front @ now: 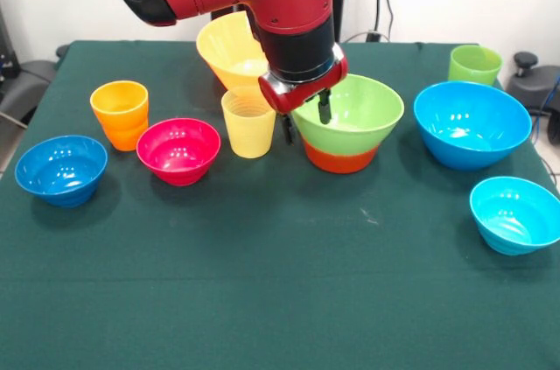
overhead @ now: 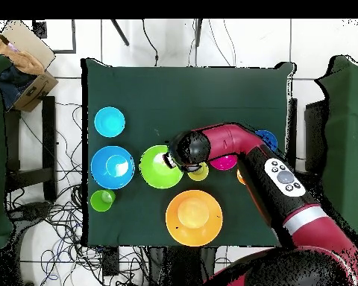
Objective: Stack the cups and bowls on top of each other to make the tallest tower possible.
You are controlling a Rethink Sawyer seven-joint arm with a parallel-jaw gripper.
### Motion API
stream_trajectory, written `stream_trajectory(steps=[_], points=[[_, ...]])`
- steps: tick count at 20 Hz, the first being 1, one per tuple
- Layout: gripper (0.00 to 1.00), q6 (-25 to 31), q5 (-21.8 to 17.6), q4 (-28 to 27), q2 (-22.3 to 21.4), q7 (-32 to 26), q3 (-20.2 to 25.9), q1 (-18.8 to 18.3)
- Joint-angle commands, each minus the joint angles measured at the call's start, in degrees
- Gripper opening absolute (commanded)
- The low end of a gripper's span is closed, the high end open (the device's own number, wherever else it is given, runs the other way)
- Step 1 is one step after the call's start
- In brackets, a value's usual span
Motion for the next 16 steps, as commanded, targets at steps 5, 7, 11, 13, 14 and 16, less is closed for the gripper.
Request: stream_trajectory(steps=[5,7,11,13,14,16], points=[[1.00,-1.69,0.20,1.28,0.19,-5.91,1.75,0.36],[1.00,-1.86,0.06,1.32,0.11,-5.71,1.79,0.54],[1.00,0.78,2.75,2.48,-3.97,-5.55,4.03,0.77],[1.00,3.68,4.68,2.83,-7.92,-5.89,5.41,0.96],[1.00,5.98,5.77,2.36,-9.95,-6.15,5.85,1.45],[1.00,7.41,7.94,2.41,-13.50,-6.41,7.50,1.14]])
